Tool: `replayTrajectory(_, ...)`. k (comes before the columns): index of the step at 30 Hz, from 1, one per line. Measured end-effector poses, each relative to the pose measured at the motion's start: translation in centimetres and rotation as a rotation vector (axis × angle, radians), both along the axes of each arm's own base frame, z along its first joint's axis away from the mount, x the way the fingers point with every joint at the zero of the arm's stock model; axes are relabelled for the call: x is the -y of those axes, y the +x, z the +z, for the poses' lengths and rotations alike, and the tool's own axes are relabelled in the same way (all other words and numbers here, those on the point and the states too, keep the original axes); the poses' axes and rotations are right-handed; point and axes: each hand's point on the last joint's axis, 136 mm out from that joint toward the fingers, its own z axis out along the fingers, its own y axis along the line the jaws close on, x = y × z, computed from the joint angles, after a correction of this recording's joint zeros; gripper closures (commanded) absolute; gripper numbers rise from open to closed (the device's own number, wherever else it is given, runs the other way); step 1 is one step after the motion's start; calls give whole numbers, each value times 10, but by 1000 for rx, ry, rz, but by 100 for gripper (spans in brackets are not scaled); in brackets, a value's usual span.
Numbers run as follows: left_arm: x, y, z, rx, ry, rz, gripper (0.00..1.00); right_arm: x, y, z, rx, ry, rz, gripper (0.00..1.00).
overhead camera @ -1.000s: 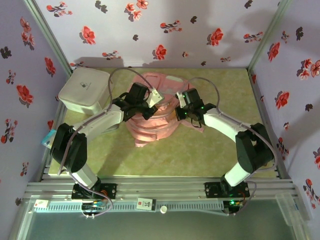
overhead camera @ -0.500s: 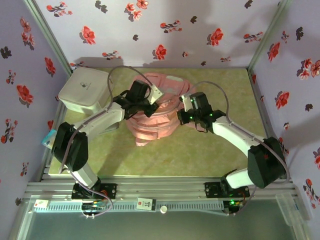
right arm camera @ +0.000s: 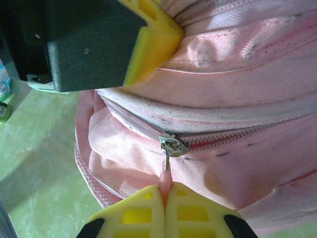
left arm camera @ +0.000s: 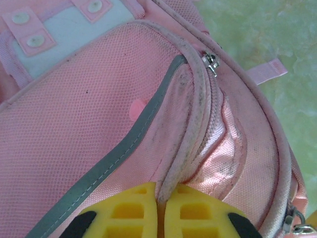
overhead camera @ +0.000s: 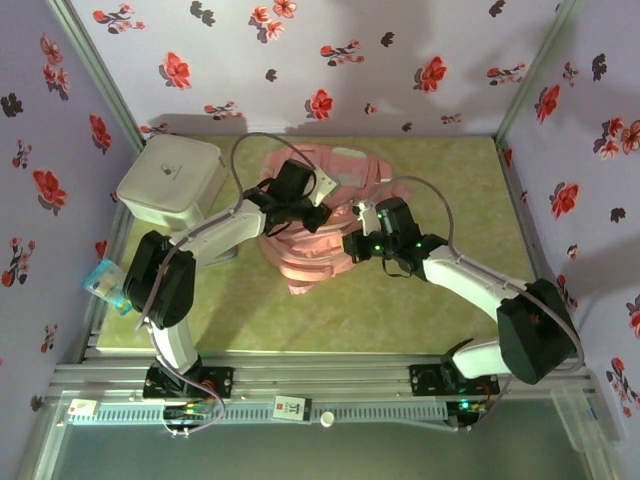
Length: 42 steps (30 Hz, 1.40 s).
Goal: Pack books, pencil case, and school supplies into a backpack
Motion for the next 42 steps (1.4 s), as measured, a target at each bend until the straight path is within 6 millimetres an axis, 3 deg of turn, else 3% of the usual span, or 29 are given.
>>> replayTrajectory(4, 3, 1, 1, -2, -16, 0, 100, 5, 0, 1, -9, 13, -43, 78)
replayTrajectory(7, 6, 5, 6, 21, -33, 0, 100, 15, 2, 17, -13, 69, -100, 59)
replayTrajectory(11, 7, 6, 6, 41, -47, -4, 100, 42, 17, 41, -13, 172, -234, 34)
replayTrajectory(14, 6, 4, 5, 46, -54, -11, 100, 57, 28, 51, -38, 236, -326, 24)
replayTrajectory(18, 5, 3, 8, 70, -63, -22, 100, 61, 35, 54, -119, 306, -410, 22)
replayTrajectory(25, 2, -2, 10, 100, -75, -40, 100, 47, 68, 62, -280, 386, -514, 22)
replayTrajectory(35, -1, -9, 11, 112, -81, -58, 100, 40, 87, 23, -497, 412, -645, 26)
replayTrajectory(42, 0, -9, 11, 120, -77, -71, 100, 32, 96, 38, -504, 473, -634, 32)
